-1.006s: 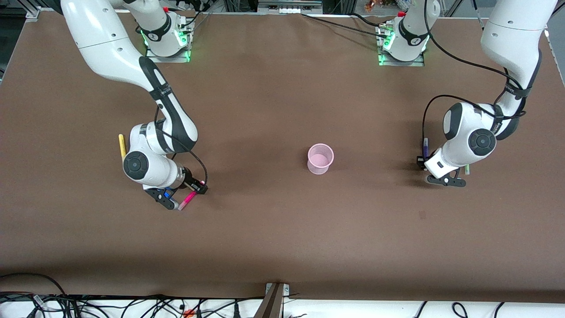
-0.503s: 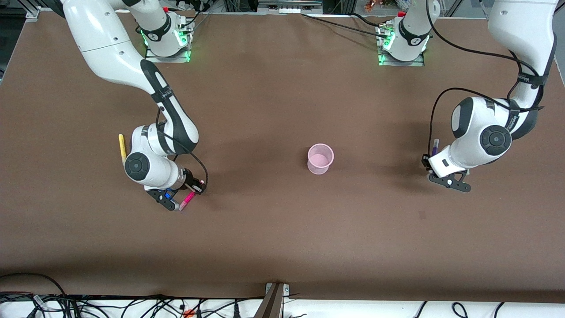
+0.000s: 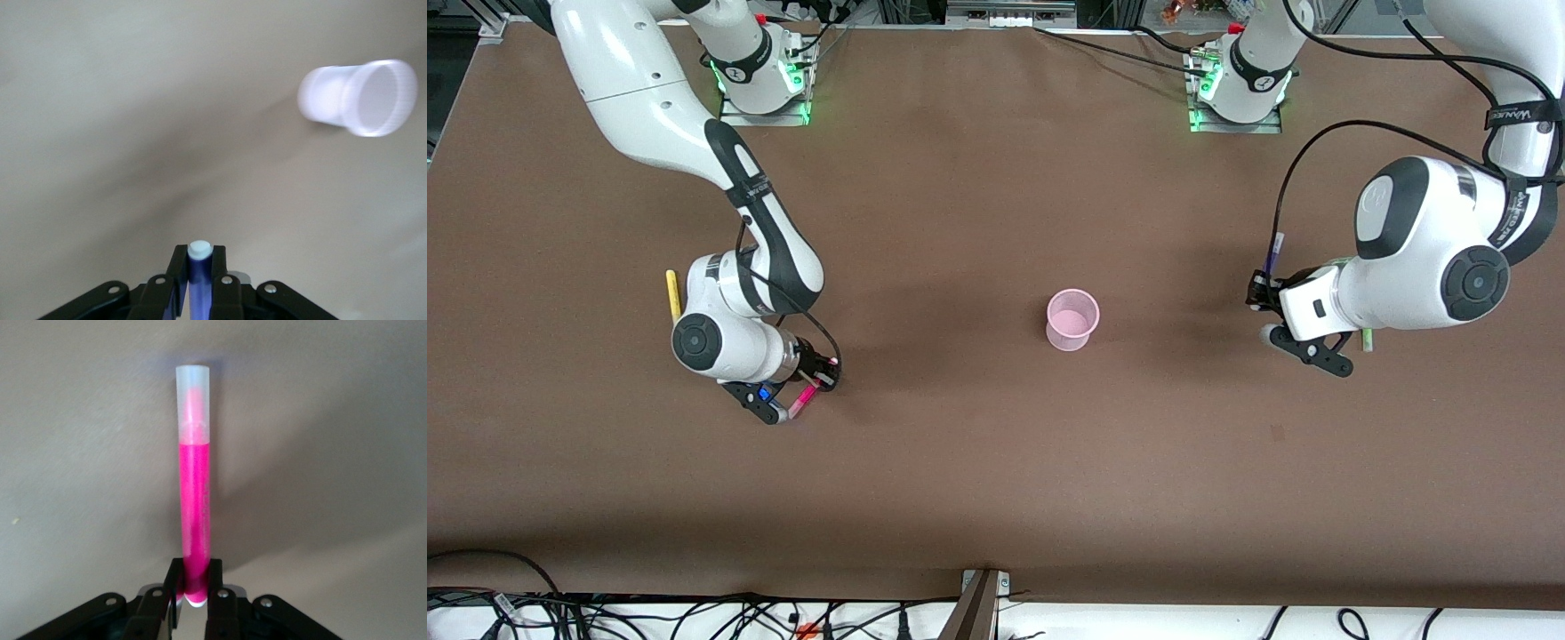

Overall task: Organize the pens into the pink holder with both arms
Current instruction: 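Carry the blue pen with the left gripper into the pink holder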

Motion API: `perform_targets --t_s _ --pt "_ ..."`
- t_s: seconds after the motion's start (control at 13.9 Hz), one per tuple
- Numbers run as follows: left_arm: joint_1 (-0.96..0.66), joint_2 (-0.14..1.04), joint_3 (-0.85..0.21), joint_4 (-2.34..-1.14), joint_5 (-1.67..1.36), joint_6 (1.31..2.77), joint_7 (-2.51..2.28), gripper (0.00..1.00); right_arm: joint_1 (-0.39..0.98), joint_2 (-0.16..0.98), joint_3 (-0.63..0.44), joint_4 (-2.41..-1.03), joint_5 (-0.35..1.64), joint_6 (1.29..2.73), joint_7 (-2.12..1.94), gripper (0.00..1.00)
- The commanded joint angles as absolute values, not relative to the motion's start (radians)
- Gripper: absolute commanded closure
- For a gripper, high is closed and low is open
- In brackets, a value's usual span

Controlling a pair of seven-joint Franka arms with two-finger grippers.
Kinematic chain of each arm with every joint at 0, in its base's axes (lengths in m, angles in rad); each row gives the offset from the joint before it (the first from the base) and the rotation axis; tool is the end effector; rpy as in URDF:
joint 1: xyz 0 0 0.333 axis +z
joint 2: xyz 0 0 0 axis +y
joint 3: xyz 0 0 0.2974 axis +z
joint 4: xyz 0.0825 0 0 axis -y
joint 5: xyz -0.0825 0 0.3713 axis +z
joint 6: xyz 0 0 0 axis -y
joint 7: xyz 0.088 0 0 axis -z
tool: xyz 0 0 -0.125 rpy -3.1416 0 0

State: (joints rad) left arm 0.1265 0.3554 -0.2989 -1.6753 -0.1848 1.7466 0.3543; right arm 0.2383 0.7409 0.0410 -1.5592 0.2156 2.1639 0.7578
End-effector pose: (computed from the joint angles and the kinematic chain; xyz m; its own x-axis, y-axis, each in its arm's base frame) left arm 0.5903 -0.1094 0.3598 0.8684 -0.4686 -0.1619 -0.3957 -0.8519 0.3432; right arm 0.6365 0.1917 0.1767 0.7930 -0.5618 -0.2359 -0.5844 -0.8108 -0.0336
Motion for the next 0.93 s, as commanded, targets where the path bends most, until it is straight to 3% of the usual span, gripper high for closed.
perform_targets --t_s 0.0,0.43,0.86 --pt "0.123 0.386 -0.337 -1.625 -0.34 1.736 0.536 1.0 0.23 0.724 0.04 -1.438 0.264 1.966 0.749 1.0" --pt "0.089 0.563 -0.367 -1.533 -0.63 1.758 0.869 1.0 0.18 0.681 0.031 -1.287 0.57 1.625 0.749 1.0" --pt "0.0 0.669 -0.367 -1.493 -0.846 1.838 1.187 1.0 0.132 0.68 0.037 -1.287 0.97 1.509 0.767 1.0"
